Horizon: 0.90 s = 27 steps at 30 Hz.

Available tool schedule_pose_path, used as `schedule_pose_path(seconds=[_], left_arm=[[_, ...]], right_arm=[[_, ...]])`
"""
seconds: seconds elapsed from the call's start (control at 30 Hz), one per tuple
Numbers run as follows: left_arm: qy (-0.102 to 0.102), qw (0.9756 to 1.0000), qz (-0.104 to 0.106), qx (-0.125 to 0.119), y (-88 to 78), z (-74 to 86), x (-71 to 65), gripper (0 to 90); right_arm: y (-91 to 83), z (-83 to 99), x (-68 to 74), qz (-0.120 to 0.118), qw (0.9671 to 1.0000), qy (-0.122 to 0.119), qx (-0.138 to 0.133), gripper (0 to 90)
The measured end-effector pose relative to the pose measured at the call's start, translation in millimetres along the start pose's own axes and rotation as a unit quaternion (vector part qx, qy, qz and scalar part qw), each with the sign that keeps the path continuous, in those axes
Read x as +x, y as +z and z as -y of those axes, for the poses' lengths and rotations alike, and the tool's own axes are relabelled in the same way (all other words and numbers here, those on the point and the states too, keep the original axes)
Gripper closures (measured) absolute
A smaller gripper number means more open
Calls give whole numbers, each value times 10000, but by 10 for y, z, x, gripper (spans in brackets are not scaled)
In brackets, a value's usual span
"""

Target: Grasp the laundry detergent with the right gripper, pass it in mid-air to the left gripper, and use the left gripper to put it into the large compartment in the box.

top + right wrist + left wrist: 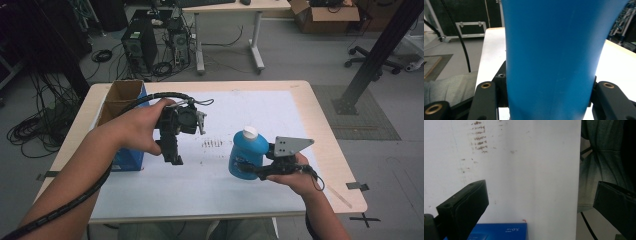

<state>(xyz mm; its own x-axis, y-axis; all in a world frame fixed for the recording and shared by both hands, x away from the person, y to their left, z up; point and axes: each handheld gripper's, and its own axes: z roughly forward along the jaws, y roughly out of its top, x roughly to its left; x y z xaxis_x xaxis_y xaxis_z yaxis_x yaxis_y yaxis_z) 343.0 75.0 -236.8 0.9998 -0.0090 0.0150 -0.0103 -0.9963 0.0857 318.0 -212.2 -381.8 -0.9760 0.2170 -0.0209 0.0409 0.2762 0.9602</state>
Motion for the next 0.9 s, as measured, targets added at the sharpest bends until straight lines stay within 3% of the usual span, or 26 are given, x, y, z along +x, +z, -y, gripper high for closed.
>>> schedule_pose_path(seconds=[0.37, 0.9], left_arm=[[21, 10000, 25, 11, 11, -31, 4, 2], [46, 9999, 83, 56, 53, -80, 2, 2]], right_arm=[[103, -66, -29, -434, 9988, -201, 105, 452], [434, -65, -45, -936, 9949, -366, 102, 452]])
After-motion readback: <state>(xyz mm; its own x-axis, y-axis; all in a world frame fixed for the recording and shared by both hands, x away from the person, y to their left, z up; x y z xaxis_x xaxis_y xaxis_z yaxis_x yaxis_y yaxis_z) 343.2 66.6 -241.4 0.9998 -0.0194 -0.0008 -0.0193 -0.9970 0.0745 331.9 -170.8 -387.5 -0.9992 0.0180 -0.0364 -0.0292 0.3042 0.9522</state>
